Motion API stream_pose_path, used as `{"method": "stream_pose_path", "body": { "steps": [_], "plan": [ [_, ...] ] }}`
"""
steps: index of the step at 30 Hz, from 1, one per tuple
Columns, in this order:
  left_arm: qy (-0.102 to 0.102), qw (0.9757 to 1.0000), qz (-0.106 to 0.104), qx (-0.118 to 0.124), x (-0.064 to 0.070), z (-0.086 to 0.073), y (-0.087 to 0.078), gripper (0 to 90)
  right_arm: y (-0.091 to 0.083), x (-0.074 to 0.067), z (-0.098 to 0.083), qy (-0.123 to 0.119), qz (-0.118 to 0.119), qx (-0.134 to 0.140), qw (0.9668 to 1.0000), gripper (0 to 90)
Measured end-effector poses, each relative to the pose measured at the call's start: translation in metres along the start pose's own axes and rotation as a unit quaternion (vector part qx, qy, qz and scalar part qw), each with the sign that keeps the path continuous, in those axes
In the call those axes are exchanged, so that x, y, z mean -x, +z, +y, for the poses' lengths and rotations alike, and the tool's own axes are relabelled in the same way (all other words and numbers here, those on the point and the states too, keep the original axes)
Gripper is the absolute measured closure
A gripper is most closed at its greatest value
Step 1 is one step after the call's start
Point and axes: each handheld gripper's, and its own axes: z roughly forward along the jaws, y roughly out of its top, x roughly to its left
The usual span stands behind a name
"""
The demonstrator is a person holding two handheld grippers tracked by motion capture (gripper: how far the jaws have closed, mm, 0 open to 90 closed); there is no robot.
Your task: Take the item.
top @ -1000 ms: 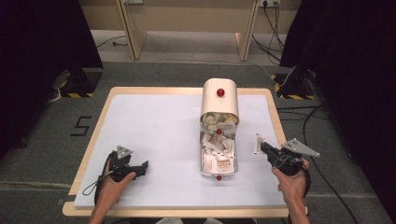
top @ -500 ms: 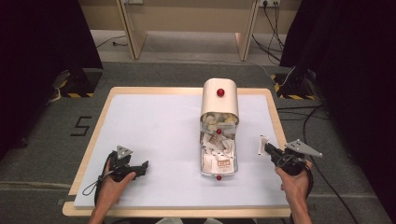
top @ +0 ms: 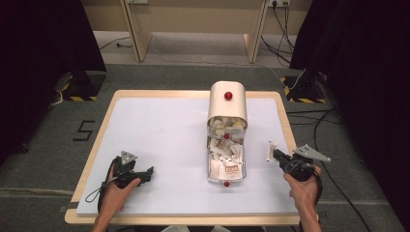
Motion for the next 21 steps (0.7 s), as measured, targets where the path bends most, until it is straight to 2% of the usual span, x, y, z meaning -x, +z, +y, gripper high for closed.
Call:
{"method": "stream_pose_path", "body": {
  "steps": [21],
  "plan": [
    [0.0,1.0,0.0,0.0,0.0,0.0,0.0,9.3,0.023,-0.007,-0.007,-0.005,0.006,-0.029,0.9996,87.2]
  ]
}}
